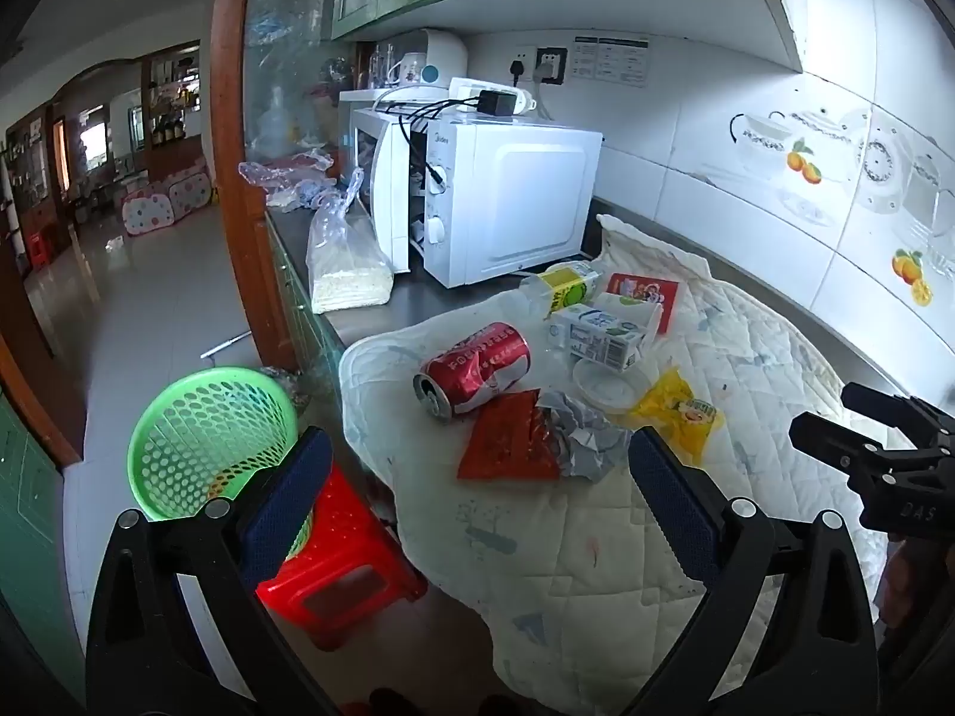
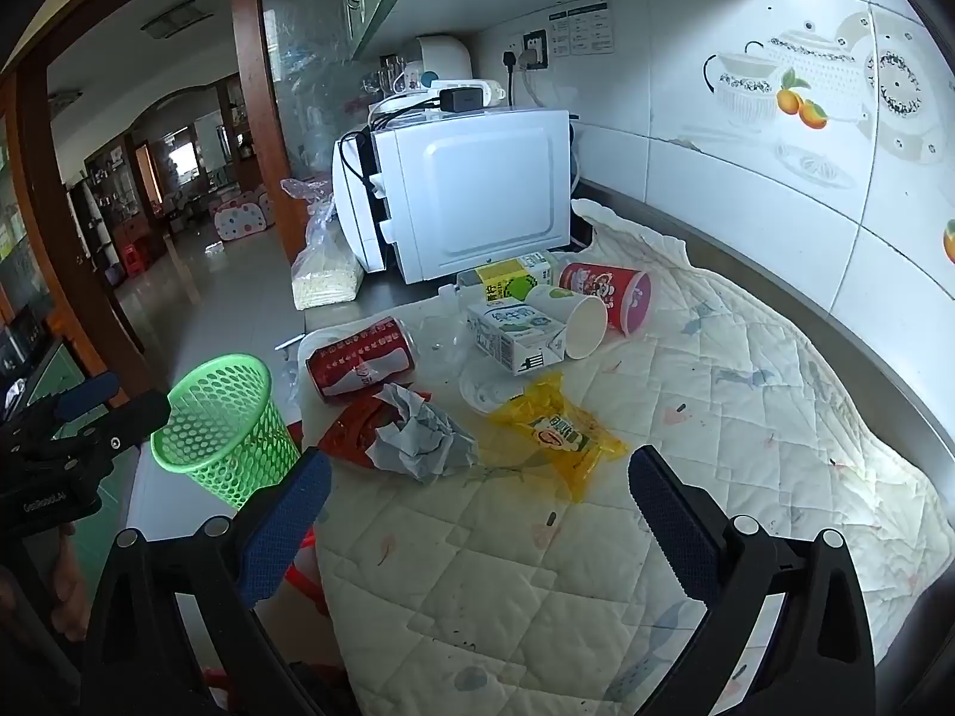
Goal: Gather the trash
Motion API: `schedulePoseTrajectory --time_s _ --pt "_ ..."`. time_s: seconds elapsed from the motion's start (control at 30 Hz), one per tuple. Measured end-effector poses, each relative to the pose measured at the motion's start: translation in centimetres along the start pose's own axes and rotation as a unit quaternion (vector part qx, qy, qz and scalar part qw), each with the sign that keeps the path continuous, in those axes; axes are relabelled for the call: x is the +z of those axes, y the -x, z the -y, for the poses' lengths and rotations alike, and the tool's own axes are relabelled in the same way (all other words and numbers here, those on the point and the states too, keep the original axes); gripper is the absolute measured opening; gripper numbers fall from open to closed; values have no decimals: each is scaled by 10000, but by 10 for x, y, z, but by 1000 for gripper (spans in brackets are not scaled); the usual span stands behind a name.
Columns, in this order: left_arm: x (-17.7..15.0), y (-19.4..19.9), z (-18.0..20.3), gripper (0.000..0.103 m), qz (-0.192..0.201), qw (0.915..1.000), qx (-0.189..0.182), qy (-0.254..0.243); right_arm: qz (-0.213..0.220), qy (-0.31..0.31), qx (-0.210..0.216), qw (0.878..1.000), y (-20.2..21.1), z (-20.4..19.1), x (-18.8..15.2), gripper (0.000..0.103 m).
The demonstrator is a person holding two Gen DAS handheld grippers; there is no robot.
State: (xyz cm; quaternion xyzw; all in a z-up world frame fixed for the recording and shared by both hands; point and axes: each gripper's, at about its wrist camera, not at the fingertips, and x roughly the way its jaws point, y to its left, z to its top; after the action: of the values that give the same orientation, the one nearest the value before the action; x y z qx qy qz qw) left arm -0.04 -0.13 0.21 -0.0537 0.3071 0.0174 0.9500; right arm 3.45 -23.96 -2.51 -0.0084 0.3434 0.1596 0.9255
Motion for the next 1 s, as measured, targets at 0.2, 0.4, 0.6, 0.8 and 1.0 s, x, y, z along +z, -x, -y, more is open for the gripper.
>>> schedulePoseTrajectory --time_s 0.2,0.4,0.6,0.8,1.0 --pt "4 -2 4 98 4 10000 2 -82 46 -5 8 10000 2 1 0 97" --pt "-1 3 2 98 64 10000 -3 -43 62 -4 28 10000 -1 4 2 97" --pt "0 4 1 98 73 10000 9 -25 57 10 4 10000 2 0 1 97" --pt "1 3 -4 98 68 10000 25 15 56 30 11 10000 2 -2 0 97" --pt "1 2 -3 98 64 10000 47 31 42 56 40 10000 -1 -4 0 97"
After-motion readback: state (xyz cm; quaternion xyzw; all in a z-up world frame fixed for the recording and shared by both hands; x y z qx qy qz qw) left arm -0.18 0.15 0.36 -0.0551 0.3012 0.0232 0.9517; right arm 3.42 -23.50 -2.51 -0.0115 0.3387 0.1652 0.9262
